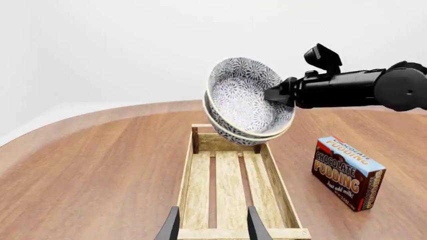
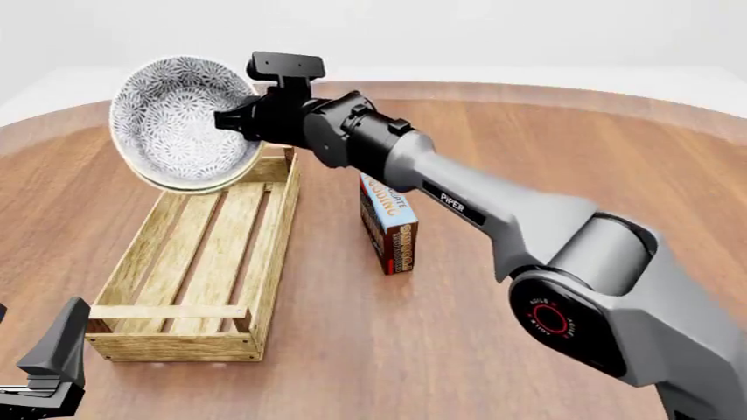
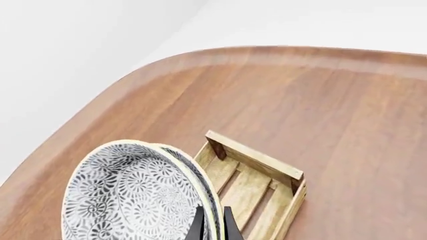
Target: Stack the left bowl on the right bowl and place them in the tray.
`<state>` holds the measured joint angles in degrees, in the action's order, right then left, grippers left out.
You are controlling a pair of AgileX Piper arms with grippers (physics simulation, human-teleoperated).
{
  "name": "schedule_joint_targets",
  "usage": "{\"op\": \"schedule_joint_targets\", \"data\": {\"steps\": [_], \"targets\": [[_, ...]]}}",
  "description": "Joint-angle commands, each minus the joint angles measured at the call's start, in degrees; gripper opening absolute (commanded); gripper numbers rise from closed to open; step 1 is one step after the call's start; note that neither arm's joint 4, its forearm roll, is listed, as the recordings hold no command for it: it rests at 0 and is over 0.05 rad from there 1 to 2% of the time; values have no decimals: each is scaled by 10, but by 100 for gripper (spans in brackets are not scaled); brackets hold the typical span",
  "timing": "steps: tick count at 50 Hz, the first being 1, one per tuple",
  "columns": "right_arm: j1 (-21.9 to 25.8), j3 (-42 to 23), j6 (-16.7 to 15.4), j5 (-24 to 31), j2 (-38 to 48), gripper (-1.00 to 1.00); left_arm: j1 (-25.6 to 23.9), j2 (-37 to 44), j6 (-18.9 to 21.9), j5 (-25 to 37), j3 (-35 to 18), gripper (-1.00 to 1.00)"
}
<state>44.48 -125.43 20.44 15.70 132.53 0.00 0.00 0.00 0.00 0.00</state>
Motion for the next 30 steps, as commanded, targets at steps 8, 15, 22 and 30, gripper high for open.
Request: {"op": "schedule_joint_targets", "data": {"steps": [8, 15, 22, 30], "targets": [[7, 8, 13, -35, 22, -100, 0, 0, 0, 0, 0, 100], [8, 15, 9, -41, 24, -100, 0, 0, 0, 0, 0, 100], [12, 21, 9, -47, 33, -100, 0, 0, 0, 0, 0, 100], [14, 17, 0, -39, 41, -100, 0, 0, 0, 0, 0, 100]]}}
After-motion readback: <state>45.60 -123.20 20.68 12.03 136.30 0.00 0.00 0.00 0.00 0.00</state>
